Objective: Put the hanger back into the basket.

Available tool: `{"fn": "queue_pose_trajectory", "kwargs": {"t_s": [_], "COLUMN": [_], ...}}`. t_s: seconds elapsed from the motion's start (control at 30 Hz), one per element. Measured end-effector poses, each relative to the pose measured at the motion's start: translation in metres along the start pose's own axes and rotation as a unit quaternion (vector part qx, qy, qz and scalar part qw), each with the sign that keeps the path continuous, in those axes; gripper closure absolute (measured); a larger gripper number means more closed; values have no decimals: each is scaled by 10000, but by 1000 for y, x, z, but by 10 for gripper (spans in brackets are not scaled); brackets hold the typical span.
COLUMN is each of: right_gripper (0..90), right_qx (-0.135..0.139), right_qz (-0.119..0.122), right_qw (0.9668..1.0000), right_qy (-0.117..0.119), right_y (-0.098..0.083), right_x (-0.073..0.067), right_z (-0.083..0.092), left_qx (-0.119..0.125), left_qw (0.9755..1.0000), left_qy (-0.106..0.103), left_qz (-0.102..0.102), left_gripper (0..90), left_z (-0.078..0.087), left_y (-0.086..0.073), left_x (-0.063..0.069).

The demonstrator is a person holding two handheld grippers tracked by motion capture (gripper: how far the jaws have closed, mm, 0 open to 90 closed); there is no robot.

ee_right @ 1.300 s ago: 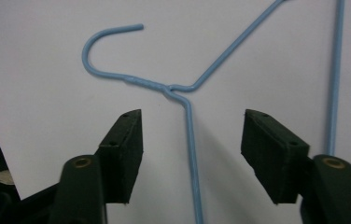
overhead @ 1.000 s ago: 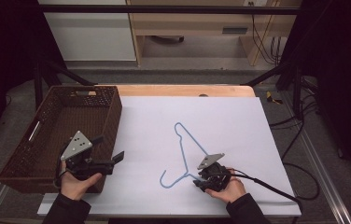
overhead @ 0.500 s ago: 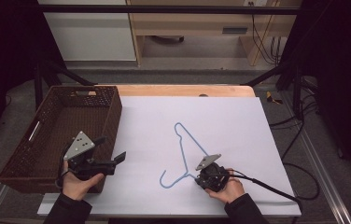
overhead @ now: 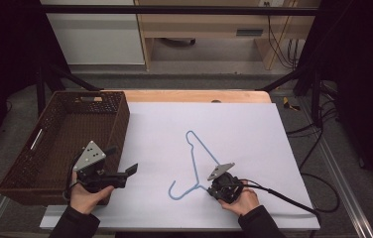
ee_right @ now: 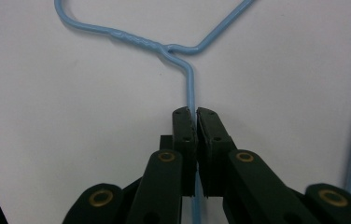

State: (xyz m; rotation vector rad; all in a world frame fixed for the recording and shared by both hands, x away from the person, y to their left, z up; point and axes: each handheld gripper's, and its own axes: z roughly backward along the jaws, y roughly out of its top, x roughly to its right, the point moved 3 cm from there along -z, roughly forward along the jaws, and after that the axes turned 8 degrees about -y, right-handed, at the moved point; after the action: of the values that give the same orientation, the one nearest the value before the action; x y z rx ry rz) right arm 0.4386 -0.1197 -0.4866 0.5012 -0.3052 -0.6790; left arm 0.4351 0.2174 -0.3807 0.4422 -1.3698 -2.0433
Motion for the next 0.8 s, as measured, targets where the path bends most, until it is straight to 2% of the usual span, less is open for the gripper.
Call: {"fn": "queue_pose_trajectory", "kwargs": {"t_s": [0.13,0.27,0.33,0.67,0.8], "right_gripper": [875,875,875,876,876], "right_qx": [49,241,341,704,865], "right_qz": [-115,-198,-295,-410,-550], "right_qw": [9999,9994,9988,9964,9942], "right_qy": [95,161,192,246,327], "right_y": [1,3,5,8,7], "right_x": [0,3,5,15,20], "right_z": [3,9,14,30,34], "left_qx": [-36,-91,-96,-199,-285], "left_qw": [10000,9998,9997,9988,9982], "left_qy": [-86,-175,-220,-424,-492], "left_qz": [-31,-53,-59,-144,-171], "left_gripper": [73,72,71,66,64], "left_z": [-4,-8,-9,-19,-25], "left_y": [-1,-2,-2,-6,-8], "left_x": [4,8,10,20,24]}}
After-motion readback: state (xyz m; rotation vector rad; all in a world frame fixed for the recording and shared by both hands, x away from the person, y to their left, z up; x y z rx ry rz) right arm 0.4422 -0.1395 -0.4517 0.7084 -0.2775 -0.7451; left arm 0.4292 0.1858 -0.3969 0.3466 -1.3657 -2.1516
